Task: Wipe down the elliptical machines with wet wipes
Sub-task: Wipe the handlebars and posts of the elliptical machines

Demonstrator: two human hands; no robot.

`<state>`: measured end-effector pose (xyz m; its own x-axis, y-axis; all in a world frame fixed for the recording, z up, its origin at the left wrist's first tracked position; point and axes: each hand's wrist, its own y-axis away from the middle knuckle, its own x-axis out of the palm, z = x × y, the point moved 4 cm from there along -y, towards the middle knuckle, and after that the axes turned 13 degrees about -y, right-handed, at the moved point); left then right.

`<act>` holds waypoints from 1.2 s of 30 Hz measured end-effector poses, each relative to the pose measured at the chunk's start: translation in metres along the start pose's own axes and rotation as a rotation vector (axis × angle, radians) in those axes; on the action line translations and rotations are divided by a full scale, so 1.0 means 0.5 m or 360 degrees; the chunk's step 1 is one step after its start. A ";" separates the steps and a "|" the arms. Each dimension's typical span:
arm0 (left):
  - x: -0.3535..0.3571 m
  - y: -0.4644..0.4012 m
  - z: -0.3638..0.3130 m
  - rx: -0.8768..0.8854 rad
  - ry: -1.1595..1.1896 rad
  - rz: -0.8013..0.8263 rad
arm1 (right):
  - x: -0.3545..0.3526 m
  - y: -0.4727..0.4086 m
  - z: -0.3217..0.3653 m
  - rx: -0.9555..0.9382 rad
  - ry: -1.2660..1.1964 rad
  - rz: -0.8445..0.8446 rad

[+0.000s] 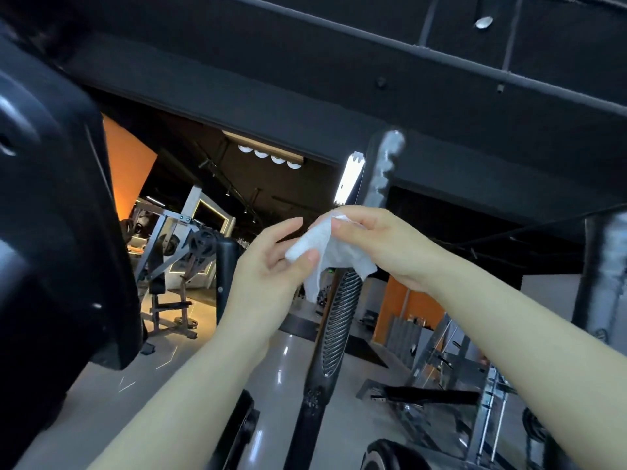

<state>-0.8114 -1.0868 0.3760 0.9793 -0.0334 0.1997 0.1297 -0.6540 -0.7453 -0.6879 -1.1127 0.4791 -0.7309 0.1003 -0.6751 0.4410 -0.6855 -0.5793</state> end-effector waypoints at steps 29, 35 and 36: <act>0.213 -0.424 -0.186 0.1000 -0.1418 -0.0269 | -0.158 -0.050 -0.071 0.0192 -0.0573 -0.0558; 0.193 -0.376 -0.147 0.0980 -0.1210 -0.0138 | -0.141 -0.059 -0.075 0.0134 -0.0490 -0.0567; 0.192 -0.362 -0.139 0.0959 -0.1200 -0.0140 | -0.139 -0.057 -0.077 0.0140 -0.0479 -0.0567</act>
<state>-0.7519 -1.0242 0.5743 0.7776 0.6278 -0.0338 0.0595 -0.1270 -0.9901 -0.6297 -1.0723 0.5251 -0.9528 0.1357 -0.2717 0.0994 -0.7061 -0.7011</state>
